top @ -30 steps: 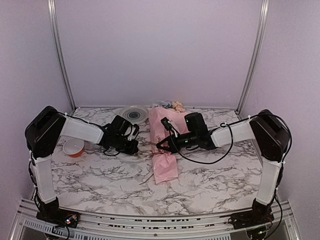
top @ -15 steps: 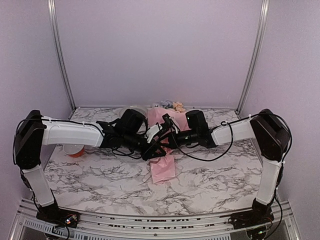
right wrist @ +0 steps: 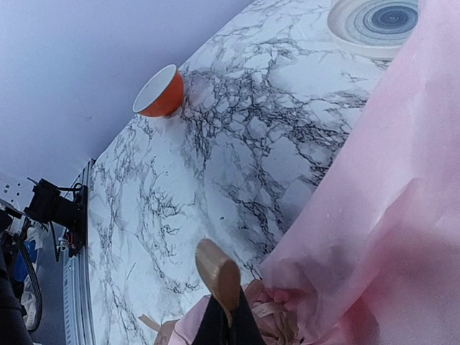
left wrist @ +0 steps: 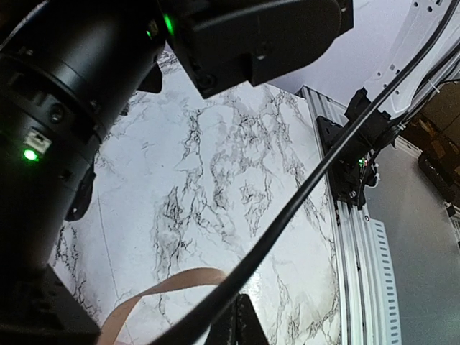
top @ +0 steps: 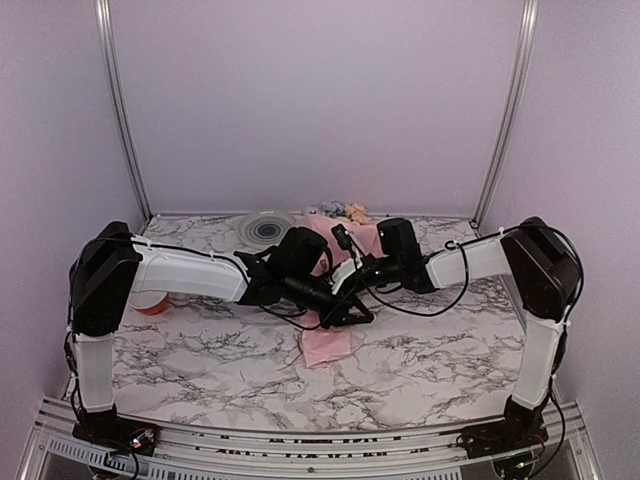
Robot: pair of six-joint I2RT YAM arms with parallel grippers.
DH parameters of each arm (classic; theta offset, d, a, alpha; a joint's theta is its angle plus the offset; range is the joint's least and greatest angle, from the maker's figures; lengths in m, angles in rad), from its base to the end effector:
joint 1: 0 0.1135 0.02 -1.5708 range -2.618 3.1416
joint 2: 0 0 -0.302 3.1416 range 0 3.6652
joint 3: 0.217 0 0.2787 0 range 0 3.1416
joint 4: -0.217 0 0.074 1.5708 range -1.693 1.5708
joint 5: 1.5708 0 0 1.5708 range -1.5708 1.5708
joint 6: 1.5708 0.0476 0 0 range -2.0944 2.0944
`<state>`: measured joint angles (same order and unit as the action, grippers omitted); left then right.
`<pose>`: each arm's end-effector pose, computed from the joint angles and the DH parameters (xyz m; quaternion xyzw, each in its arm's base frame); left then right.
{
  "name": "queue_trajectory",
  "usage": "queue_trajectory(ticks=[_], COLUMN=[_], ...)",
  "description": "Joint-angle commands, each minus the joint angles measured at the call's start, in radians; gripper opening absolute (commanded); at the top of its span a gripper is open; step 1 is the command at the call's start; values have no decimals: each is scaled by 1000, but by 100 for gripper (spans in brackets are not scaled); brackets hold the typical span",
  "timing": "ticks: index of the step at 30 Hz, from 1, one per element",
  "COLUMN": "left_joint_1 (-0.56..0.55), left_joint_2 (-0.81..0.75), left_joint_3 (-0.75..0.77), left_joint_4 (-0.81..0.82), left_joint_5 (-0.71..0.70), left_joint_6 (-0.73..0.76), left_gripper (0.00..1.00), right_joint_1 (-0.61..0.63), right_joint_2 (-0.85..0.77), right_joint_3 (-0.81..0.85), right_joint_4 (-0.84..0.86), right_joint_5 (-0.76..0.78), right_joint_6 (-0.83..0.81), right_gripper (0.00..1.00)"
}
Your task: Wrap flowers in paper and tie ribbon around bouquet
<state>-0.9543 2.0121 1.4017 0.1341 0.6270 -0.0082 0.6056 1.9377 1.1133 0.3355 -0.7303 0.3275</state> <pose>0.2700 -0.4293 0.2281 0.5130 0.6500 -0.4626 0.3169 0.3550 0.2844 0.1849 -0.2931 0.7675 0.4897 0.2919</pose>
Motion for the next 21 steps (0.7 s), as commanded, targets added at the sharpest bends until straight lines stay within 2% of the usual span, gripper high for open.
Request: queue_trajectory(ticks=[1,2,6,8,11,14,18,21], left_joint_1=[0,0,0,2,11,35,97,159], left_joint_2=[32,19,-56,-97,-163,-234,-330,-381], left_joint_3=[11,-4,-102,-150,-217,-280,-370,-460], left_joint_4=[72,74,93,94,103,137,213,330], left_joint_5=[-30,-32,-105,-167,-227,-217,-120,-59], left_joint_6=[-21,-11,46,82,109,106,56,-44], left_gripper=[3,8,44,52,58,59,59,58], right_joint_1=[-5,-6,-4,-4,1,11,32,46], right_joint_2=[22,23,18,19,21,21,16,11], right_joint_3=[24,22,17,23,30,45,53,56], right_joint_4=[-53,-52,-47,-59,-71,-98,-133,-147], right_joint_5=[31,16,8,18,18,23,47,71], right_joint_6=[-40,-40,-49,-62,-75,-101,-152,-180], right_gripper=[0,0,0,0,0,0,0,0])
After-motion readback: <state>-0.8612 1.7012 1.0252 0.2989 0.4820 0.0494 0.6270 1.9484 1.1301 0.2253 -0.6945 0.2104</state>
